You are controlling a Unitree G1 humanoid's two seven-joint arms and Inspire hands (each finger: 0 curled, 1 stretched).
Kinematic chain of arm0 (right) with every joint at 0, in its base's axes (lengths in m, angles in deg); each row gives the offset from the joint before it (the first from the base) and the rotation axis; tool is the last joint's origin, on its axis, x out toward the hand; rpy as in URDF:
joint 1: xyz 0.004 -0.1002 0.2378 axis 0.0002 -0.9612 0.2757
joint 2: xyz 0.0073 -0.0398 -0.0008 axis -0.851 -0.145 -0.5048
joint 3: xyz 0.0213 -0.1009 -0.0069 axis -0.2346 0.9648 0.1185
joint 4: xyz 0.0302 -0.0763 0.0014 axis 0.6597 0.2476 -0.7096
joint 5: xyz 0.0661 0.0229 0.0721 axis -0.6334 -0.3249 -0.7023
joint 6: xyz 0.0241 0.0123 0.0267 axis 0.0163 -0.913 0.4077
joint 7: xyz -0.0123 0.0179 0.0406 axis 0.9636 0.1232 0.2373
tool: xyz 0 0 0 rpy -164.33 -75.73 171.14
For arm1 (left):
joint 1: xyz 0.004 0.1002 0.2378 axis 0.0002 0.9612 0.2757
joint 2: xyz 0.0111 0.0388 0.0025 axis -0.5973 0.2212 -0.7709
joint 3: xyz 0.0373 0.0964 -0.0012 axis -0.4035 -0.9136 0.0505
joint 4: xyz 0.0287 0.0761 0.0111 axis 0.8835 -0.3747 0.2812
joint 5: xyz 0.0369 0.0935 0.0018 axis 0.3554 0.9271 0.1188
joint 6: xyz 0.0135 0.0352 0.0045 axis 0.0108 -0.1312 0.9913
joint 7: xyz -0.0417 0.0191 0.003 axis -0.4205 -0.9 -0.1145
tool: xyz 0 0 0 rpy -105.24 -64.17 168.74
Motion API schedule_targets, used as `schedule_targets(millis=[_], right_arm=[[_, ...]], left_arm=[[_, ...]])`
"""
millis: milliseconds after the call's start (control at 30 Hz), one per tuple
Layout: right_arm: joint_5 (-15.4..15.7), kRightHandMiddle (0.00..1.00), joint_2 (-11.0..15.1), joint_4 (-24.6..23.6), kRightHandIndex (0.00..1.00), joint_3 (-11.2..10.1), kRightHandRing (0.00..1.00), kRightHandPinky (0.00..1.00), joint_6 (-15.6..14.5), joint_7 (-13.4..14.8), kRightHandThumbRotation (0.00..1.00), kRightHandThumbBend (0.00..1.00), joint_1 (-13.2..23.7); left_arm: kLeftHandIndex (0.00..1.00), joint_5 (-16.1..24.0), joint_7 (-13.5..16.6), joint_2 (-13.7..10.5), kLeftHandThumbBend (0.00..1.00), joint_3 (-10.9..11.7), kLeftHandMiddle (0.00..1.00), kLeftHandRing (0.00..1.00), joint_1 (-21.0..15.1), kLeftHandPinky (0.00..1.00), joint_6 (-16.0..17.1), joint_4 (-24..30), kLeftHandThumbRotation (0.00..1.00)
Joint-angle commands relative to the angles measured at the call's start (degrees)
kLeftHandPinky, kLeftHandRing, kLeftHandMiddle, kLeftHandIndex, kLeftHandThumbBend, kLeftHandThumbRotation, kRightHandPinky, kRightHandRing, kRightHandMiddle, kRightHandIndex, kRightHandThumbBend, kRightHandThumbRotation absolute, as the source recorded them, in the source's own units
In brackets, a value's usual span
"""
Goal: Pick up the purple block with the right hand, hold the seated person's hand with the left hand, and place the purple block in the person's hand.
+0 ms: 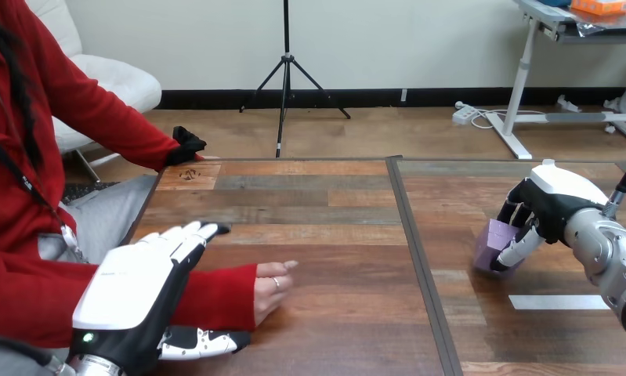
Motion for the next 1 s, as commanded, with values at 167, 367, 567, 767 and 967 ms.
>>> schedule_targets(millis=[167,367,567,767,967], right_arm=[[-0.9,0.59,-0.8,-2.4,0.52,-1.1,0.56,0.49,0.4,1.2,0.0,0.69,2.4],[-1.1,0.6,-0.7,-2.7,0.52,-1.2,0.57,0.49,1.2,1.3,0.0,0.69,2.3],[-1.1,0.59,-0.7,-2.9,0.51,-1.3,0.55,0.47,1.9,1.6,0.0,0.69,2.2],[-0.9,0.58,-0.8,-2.8,0.51,-1.2,0.55,0.47,1.7,1.8,0.0,0.69,2.3],[-1.2,0.59,-0.8,-2.8,0.52,-1.5,0.56,0.48,1.8,1.7,0.0,0.7,2.3]], left_arm=[[0.84,1.1,1.2,-3.2,0.99,-2.5,0.87,0.86,-6.5,0.86,-1.1,-3.6,0.41],[0.83,1.1,1.1,-3.8,0.98,-3.7,0.86,0.85,-8.1,0.85,-1.8,-5.8,0.37],[0.82,1.3,0.6,-4.4,0.98,-4.9,0.85,0.84,-9.9,0.85,-3.1,-8.0,0.33],[0.81,1.5,0.9,-4.9,0.97,-6.2,0.84,0.83,-11.4,0.85,-4.1,-9.9,0.31],[0.8,1.9,1.9,-5.0,0.97,-7.4,0.83,0.82,-13.0,0.83,-5.1,-12.1,0.27]])
